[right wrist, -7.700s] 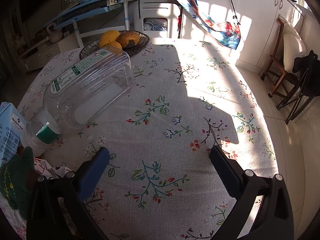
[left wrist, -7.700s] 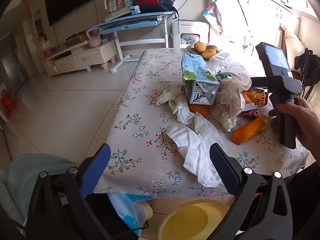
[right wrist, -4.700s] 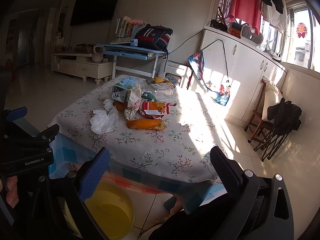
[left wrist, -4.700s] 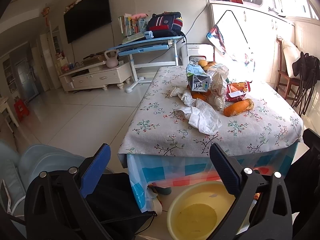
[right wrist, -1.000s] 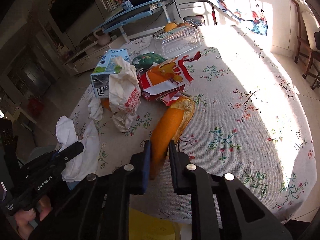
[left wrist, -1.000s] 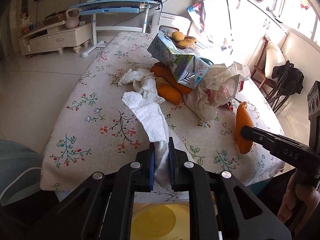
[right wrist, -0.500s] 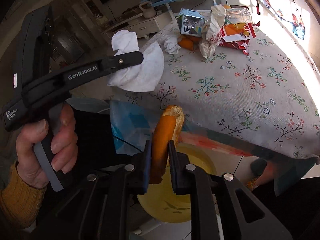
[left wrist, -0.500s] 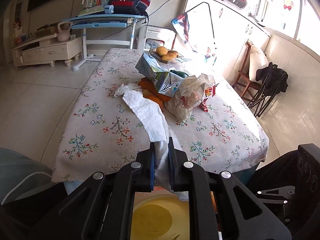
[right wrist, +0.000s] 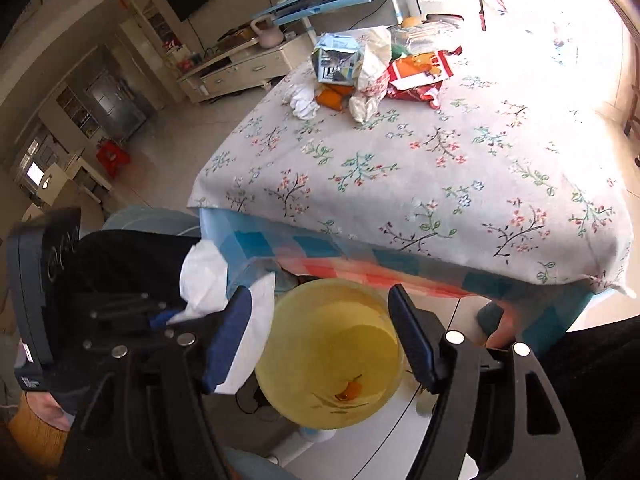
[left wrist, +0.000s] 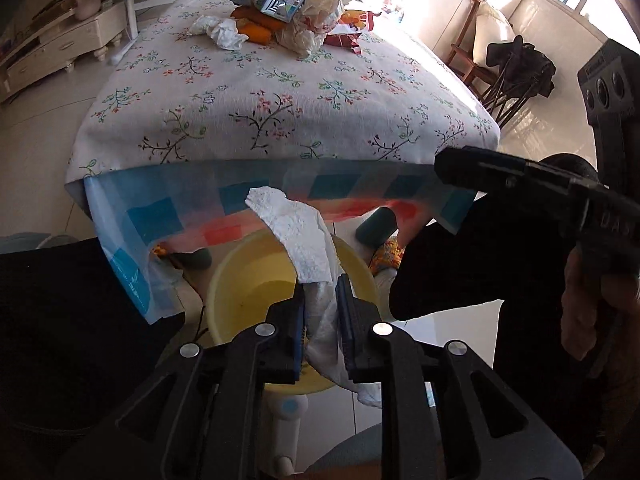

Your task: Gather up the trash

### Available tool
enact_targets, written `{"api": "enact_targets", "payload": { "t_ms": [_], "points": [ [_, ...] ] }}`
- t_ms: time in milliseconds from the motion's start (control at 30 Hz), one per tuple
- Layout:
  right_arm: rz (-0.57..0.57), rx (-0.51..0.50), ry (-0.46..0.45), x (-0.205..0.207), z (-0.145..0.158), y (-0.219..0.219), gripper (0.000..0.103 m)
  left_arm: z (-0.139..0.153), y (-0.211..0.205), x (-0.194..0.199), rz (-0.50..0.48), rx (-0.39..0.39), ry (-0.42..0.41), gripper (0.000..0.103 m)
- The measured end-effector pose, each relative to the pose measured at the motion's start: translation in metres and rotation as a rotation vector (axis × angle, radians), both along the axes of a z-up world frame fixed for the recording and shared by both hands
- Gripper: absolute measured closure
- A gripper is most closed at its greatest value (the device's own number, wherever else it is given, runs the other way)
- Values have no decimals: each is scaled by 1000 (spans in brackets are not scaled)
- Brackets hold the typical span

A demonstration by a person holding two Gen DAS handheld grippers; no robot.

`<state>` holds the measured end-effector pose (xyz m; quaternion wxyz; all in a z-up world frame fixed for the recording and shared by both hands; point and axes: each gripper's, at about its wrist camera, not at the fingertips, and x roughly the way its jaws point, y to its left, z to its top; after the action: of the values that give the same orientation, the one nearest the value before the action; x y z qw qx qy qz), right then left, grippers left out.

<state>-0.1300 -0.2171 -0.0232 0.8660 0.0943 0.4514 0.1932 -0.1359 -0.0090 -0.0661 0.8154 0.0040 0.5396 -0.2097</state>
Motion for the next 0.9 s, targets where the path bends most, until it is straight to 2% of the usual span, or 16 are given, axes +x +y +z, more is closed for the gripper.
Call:
{"api": "enact_targets", "payload": {
  "t_ms": [33, 67, 167, 233, 333, 433, 500, 733, 900],
  "points": [
    [-17, 5, -19, 3, 6, -4, 32, -1, -1, -2, -4, 19, -1, 80],
    [-31, 10, -38, 8, 11, -9, 30, 0, -1, -3, -1, 27, -7, 71],
    [-67, 19, -91, 21, 23, -22, 26, 14, 3, 5, 32, 19, -32, 48],
    [-80, 23, -110, 32, 29, -25, 26, 25, 5, 14, 40, 20, -56, 45],
    [-97, 25, -152, 52, 35, -27, 25, 44, 5, 35, 74, 91, -162, 43],
    [-134, 36, -195, 67, 40, -37, 22, 58, 3, 70, 111, 115, -253, 41],
    [-160, 56, -211, 72, 38, -41, 22, 59, -1, 99, 116, 122, -286, 39],
    [-198, 82, -173, 77, 23, -54, 22, 26, -32, 201, 35, 211, -265, 39],
    [-220, 107, -161, 80, 22, -61, 21, 8, -40, 255, 4, 185, -217, 37]
  ]
}}
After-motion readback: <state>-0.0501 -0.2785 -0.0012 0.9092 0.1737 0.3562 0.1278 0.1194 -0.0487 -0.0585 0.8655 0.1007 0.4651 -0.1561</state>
